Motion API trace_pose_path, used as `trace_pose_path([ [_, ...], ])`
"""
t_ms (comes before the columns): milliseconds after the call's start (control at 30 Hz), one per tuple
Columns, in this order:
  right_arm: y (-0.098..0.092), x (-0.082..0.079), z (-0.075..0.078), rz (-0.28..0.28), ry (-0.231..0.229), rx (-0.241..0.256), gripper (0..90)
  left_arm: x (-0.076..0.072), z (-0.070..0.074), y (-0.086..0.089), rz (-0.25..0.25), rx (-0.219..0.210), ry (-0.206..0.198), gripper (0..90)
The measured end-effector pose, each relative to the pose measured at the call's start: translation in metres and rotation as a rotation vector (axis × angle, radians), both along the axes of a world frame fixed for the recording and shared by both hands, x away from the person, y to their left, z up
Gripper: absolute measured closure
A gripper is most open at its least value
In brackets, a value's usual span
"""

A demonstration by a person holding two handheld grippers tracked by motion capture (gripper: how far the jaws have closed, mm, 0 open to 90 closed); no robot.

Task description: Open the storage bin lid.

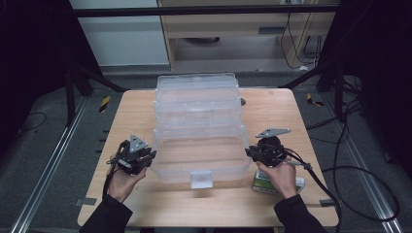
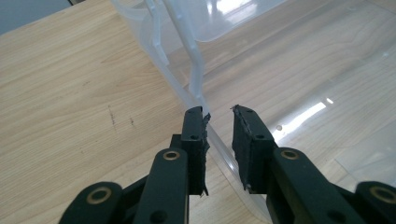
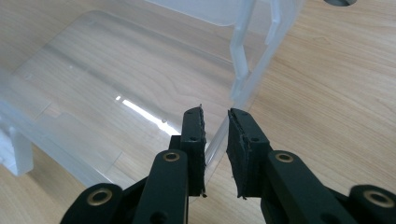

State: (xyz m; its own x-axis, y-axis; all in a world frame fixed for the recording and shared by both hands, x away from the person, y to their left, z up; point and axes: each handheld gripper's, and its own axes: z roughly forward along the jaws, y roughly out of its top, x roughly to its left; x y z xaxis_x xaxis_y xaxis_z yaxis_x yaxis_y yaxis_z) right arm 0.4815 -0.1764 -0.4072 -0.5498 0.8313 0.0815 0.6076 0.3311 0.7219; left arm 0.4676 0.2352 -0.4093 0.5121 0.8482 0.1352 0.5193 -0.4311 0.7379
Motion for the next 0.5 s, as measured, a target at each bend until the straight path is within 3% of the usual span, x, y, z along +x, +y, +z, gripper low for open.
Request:
trace_pose_path([
  [500, 0.0062, -0.0078, 0.0023, 0.016, 0.02, -0.002, 75.7, 0.0057, -0.001, 0.0077, -0.001, -0.011, -0.02, 77.2],
])
